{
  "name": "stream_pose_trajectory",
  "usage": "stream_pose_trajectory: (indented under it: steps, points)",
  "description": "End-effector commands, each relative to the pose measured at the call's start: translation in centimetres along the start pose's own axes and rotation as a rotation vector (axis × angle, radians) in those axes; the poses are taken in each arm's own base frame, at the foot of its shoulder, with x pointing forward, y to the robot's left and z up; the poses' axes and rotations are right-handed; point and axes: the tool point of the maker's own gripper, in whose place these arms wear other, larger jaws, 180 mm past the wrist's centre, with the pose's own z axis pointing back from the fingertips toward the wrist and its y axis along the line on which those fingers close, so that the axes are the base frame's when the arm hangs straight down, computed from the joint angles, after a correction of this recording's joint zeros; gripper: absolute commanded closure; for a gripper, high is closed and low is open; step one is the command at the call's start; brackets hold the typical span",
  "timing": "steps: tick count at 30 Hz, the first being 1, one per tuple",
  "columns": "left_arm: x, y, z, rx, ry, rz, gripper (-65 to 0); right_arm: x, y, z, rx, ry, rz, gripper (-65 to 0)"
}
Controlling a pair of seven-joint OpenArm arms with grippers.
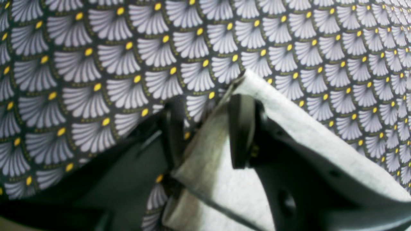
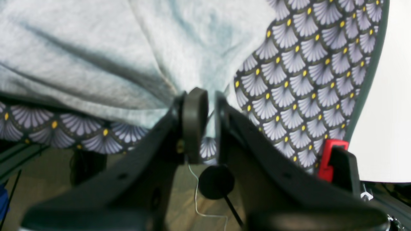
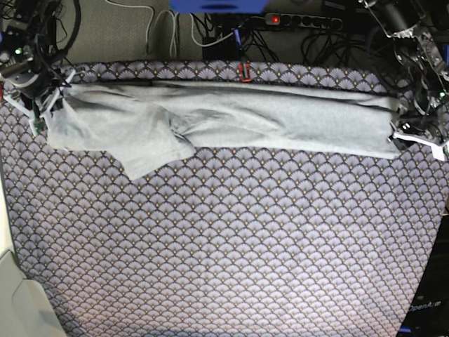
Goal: Fold the T-shirt properly
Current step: 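Open both grippers and lift the right gripper away from the shirt, then move the right gripper to the collar end of the strip and grasp it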
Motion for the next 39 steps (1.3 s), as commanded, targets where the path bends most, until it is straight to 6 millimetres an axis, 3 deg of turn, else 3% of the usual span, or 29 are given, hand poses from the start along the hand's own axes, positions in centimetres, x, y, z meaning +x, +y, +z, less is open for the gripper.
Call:
stream_pose_trajectory:
  steps: [1,5,10,15,22,25,30,39]
  points:
    - [1.9,-0.1,0.2,-0.007,-0.049,-0.01,-23.4,0.9,-0.6,0.4,-0.015,-0.035,0.014,-9.8]
    - [2.1,0.1,0.3,-0.003,-0.055,-0.012,-23.4,2.6,-1.2,0.3,-0.03,-0.08,0.005,-8.9]
    - [2.3,0.4,0.6,-0.017,-0.059,0.004,-23.4,4.7,-2.2,0.3,-0.052,-0.121,0.022,-0.4]
    - [2.4,0.9,1.1,-0.035,-0.061,0.021,-23.4,6.3,-1.4,-0.5,-0.056,-0.092,0.122,-0.2]
    - [2.2,2.6,1.8,-0.002,-0.067,0.044,-23.4,9.2,-1.1,-1.4,-0.167,0.039,0.261,-8.6]
    - [2.2,2.7,1.8,-0.001,-0.068,0.045,-23.4,10.9,0.2,-2.6,-0.14,0.034,0.288,-16.5]
    - [2.3,2.9,1.9,0.004,-0.07,0.048,-23.4,11.8,2.6,-5.6,-0.036,0.027,0.297,-27.9]
    - [2.3,2.8,1.8,0.005,-0.069,0.045,-23.4,15.1,4.8,-8.7,0.141,-0.037,0.201,-29.4]
